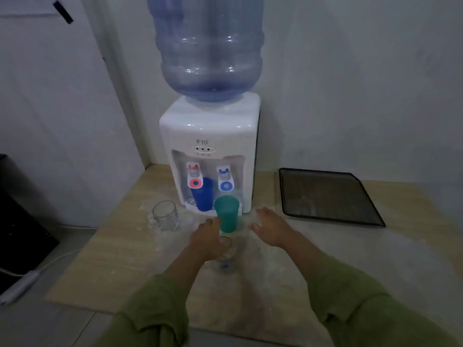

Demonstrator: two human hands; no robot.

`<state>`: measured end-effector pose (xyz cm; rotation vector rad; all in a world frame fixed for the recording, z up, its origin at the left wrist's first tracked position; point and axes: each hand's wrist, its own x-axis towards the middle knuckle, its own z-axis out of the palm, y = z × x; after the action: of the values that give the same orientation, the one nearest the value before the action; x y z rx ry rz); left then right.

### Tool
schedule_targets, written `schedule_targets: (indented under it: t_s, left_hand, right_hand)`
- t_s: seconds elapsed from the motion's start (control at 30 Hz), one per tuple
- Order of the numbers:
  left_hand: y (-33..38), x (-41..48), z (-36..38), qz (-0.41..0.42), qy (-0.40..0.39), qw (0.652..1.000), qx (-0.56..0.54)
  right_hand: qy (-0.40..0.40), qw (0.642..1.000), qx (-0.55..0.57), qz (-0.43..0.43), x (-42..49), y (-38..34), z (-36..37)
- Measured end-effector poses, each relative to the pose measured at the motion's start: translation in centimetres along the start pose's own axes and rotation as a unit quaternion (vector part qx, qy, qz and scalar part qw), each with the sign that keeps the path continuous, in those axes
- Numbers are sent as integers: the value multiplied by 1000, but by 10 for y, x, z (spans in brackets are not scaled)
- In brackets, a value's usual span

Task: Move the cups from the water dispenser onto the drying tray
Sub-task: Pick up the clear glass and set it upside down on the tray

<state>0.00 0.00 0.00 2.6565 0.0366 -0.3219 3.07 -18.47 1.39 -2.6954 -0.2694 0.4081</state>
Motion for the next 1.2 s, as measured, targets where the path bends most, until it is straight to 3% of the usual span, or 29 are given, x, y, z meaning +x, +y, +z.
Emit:
schedule_targets:
  t_s: [0.17, 0.4, 0.6, 0.83, 0.97, 1.2]
  left_hand:
    - [-9, -3, 12, 1, -55, 996, 71]
    - [-13, -2, 18, 16, -64, 997, 51]
    - [-3, 7, 15, -11, -43, 992, -122]
    - [43, 32, 5, -27, -64, 932, -355]
    - [71, 49, 6, -24, -65, 907, -415]
    - [113, 96, 25, -36, -101, 862, -496]
  right_hand:
    - [-10, 1000, -6, 15, -4, -1, 8]
    - [-24, 999, 8, 32, -4, 8, 16]
    - [-48, 994, 89, 47, -7, 22, 17]
    - [-19, 979, 200, 36, -10, 36, -2]
    - [44, 954, 295, 35, -7, 47, -20]
    - [82, 884, 453, 83, 15, 84, -52]
